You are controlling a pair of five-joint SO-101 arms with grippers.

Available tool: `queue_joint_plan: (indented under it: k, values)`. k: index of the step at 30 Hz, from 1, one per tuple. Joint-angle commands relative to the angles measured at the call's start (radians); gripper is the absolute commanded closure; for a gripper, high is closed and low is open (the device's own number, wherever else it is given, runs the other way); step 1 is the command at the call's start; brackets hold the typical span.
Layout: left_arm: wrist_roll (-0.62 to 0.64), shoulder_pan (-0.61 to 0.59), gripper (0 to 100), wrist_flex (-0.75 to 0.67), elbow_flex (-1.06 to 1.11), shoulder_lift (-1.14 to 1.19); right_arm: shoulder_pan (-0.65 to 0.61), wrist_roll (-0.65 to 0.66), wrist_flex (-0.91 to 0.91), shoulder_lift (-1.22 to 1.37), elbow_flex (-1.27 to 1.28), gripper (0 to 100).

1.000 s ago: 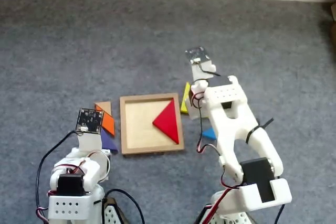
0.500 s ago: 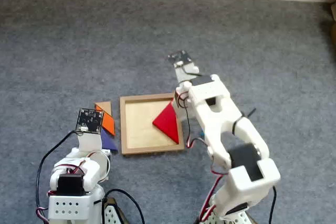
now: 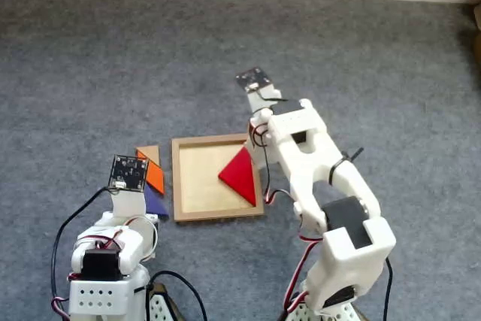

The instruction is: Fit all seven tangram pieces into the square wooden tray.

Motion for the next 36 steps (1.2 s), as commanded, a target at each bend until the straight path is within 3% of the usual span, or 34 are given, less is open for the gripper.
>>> queue_joint_plan:
  k: [1, 12, 18, 29, 36]
  values:
    - [0.005, 0.001, 93, 0.003, 0.021, -0.047, -0.036, 0.037, -0.01, -0.018, -0.064, 65.9]
    - [0.005, 0.001, 93, 0.003, 0.021, -0.047, -0.048, 0.072, -0.085, -0.007, -0.058, 65.9]
    - [0.005, 0.001, 93, 0.003, 0.021, -0.047, -0.045, 0.072, -0.082, 0.143, -0.068, 66.3]
    - [0.005, 0.001, 93, 0.003, 0.021, -0.047, 0.002, 0.124, -0.062, 0.147, -0.064, 91.3]
    - [0.005, 0.001, 93, 0.003, 0.021, -0.047, 0.027, 0.121, 0.035, 0.108, -0.068, 95.7]
